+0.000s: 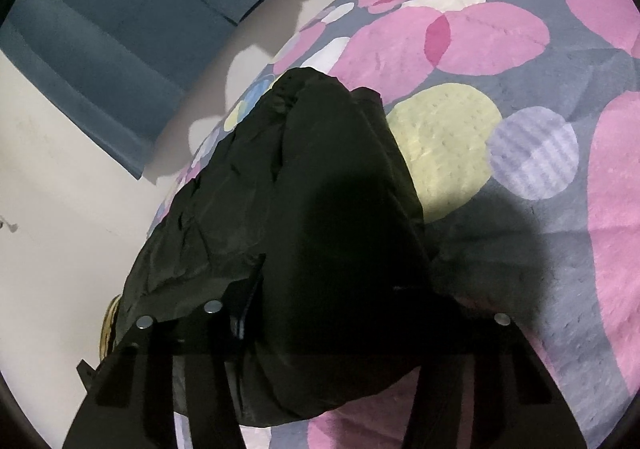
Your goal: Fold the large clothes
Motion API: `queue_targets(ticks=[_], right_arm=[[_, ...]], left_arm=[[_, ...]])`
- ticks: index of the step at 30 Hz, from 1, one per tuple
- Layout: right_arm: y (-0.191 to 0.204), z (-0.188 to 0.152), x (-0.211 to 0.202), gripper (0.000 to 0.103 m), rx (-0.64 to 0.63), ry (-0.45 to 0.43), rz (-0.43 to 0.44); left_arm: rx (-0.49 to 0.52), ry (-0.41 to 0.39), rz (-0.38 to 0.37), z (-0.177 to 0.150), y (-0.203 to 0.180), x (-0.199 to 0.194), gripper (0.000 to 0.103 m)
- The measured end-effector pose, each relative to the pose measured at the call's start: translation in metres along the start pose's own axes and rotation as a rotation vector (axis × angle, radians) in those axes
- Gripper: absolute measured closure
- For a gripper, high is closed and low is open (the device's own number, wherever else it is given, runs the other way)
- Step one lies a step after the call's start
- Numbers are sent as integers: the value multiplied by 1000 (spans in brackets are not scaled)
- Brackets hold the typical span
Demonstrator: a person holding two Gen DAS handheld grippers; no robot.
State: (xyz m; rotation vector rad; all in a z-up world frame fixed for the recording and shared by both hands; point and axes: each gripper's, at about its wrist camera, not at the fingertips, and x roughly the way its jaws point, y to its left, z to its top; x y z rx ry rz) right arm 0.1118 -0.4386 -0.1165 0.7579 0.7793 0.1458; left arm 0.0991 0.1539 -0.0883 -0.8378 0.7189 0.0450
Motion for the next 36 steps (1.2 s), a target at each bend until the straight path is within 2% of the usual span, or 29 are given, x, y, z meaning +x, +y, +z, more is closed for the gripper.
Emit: queue_targets(ticks=[3, 9, 17, 23, 25, 29, 32, 36], right_arm=[[0, -2, 0, 55, -6, -2, -6], [0, -2, 0, 56, -10, -4, -10], [0, -1, 1, 56, -10, -5, -10], [1, -1, 2, 56, -10, -5, -9], [1, -1, 2, 56, -10, -5, -9], [1, -2, 2, 56, -11, -5, -10], [1, -2, 2, 56, -13, -8, -11], [2, -2, 2, 58, -17, -11, -13]], left_arm=[[1, -1, -4, -1, 0, -1, 62], [-28, 7, -18, -2, 1, -4, 60], [21, 21, -20, -10, -14, -2, 35], [24, 21, -2, -10, -18, 2, 32], [20, 17, 7, -9, -17, 3, 37], [21, 18, 14, -10, -15, 6, 56], [23, 24, 4, -10, -15, 5, 67], [39, 17, -1, -12, -19, 2, 75]])
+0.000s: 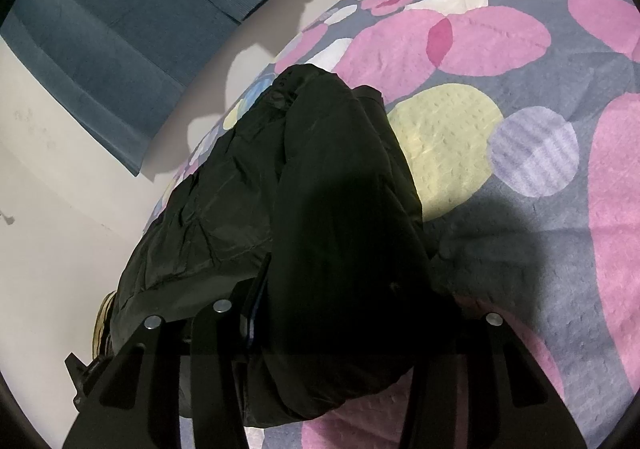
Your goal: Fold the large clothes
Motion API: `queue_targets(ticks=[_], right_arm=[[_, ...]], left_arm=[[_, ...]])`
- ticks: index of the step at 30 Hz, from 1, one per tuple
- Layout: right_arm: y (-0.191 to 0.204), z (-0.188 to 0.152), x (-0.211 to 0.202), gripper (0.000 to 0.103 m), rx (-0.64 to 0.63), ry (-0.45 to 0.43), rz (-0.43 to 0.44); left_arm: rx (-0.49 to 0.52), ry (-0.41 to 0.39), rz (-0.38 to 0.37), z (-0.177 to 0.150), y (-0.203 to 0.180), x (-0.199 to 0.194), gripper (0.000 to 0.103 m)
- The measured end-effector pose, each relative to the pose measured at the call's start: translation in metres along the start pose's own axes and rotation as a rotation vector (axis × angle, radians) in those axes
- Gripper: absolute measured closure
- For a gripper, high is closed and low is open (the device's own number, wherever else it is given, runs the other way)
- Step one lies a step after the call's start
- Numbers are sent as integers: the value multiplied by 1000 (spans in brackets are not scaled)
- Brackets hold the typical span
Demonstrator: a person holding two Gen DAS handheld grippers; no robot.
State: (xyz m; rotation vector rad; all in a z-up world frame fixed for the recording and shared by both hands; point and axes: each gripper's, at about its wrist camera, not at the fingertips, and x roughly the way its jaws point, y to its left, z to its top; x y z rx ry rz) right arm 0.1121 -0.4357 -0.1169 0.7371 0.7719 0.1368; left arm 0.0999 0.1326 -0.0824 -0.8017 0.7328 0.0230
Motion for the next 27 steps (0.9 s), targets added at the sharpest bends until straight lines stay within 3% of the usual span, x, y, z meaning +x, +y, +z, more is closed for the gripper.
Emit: queue_targets(ticks=[10, 27], right_arm=[[5, 0, -6, 74, -30, -13, -2], [-3, -21, -51, 77, 13, 41, 23]], left_arm=[[-8, 3, -9, -2, -4, -7, 81], [-17, 34, -5, -26, 5, -53, 82]])
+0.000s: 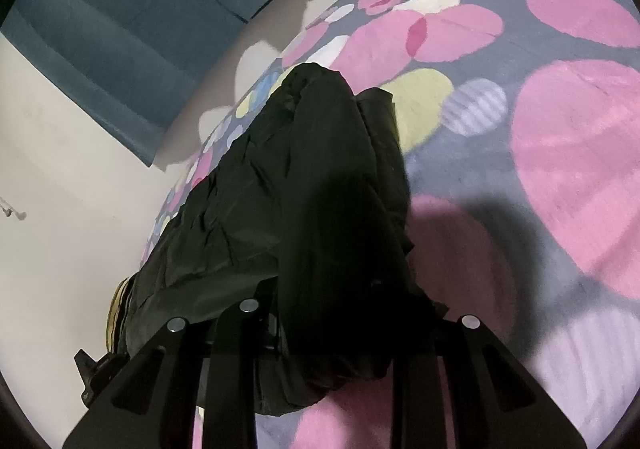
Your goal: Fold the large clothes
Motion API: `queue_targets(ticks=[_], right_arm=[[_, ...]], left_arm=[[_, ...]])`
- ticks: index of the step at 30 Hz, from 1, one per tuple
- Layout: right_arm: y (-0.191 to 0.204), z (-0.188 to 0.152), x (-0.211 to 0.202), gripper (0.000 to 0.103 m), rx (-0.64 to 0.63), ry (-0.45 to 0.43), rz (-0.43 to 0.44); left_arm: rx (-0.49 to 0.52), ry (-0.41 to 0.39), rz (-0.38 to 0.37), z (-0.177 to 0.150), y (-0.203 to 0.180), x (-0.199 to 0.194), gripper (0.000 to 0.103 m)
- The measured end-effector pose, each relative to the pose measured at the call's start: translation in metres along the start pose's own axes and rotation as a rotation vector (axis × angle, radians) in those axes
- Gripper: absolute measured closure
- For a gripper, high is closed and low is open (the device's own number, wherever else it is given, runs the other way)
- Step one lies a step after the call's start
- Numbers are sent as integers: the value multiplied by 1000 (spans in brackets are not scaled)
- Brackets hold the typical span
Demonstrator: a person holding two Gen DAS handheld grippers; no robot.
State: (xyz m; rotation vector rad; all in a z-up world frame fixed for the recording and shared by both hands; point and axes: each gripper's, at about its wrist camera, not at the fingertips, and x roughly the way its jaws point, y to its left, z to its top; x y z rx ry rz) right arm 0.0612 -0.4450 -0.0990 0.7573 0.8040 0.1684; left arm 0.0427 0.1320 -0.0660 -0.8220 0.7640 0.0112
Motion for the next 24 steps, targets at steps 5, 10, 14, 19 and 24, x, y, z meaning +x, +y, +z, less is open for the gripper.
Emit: queue_targets(ticks=[5, 10, 14, 19, 24], right_arm=[[-4, -13, -17, 77, 9, 14, 0], [-10, -27, -29, 77, 27, 23, 4], [-14, -34, -38, 77, 41, 26, 5], [-17, -42, -44, 77, 55, 28, 7], [-17, -44, -43, 77, 52, 29, 6]], left_arm=[[8, 6, 15, -16, 4, -20, 82], [11, 14, 21, -28, 7, -36, 82], [15, 26, 24, -37, 11, -46, 82], [16, 34, 22, -44, 14, -54, 82], [19, 39, 21, -45, 16, -52, 82]])
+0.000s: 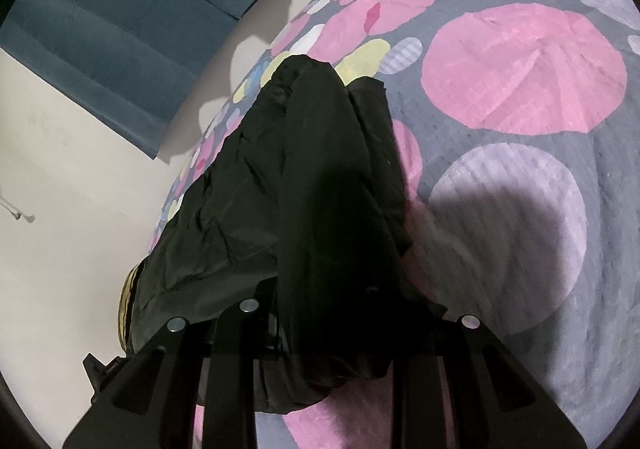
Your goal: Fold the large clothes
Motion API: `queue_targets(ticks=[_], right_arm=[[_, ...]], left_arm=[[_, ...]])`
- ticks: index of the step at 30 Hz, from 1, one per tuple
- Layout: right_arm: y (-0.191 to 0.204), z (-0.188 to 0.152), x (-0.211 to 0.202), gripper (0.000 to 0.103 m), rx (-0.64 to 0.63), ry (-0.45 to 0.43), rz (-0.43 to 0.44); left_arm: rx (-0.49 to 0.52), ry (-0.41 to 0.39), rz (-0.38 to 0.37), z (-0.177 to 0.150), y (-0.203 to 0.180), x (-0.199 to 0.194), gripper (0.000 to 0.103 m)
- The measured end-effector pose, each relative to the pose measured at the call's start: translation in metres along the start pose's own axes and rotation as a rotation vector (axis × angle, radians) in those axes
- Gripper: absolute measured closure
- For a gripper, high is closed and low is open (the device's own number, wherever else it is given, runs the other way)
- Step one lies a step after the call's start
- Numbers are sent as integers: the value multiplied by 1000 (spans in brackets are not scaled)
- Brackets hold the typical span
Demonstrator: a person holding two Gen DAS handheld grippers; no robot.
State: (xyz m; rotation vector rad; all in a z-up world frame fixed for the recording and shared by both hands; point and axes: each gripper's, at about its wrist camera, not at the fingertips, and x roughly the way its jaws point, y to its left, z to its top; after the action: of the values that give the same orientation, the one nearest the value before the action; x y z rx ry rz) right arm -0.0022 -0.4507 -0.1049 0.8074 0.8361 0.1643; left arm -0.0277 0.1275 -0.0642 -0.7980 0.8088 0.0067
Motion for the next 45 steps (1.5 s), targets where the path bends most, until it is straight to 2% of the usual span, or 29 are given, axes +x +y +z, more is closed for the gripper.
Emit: queue_targets(ticks=[5, 9, 12, 17, 21, 24, 27, 30, 33, 42, 45], right_arm=[[-3, 0, 1, 75, -1, 4, 9], [-15, -1, -1, 67, 57, 14, 41], [-21, -1, -7, 64, 83, 1, 61], [-33, -4, -22, 61, 135, -45, 79], [-46, -3, -42, 54, 164, -122, 35], [-57, 1, -56, 54, 202, -159, 9], [-51, 4, -71, 54, 182, -210, -17], [-27, 6, -79, 52, 115, -238, 8], [10, 4, -68, 44, 31, -184, 73], [153, -15, 38, 40, -204, 176, 297], [195, -15, 74, 37, -278, 244, 299]], left_arm=[[28, -3, 14, -2, -1, 2, 79], [16, 5, 21, -3, 3, 1, 69], [-33, 21, 7, -2, 14, -1, 55], [-51, -3, 14, 0, 27, -15, 45], [-53, -5, 33, 3, 38, -18, 42], [-33, -2, 43, 4, 36, -19, 41], [-36, -10, 53, 4, 35, -24, 41], [-34, -23, 61, 4, 35, -32, 41], [-9, -35, 72, 4, 33, -41, 41], [5, -87, 110, 7, 41, -63, 40], [1, -94, 106, 10, 43, -65, 40]])
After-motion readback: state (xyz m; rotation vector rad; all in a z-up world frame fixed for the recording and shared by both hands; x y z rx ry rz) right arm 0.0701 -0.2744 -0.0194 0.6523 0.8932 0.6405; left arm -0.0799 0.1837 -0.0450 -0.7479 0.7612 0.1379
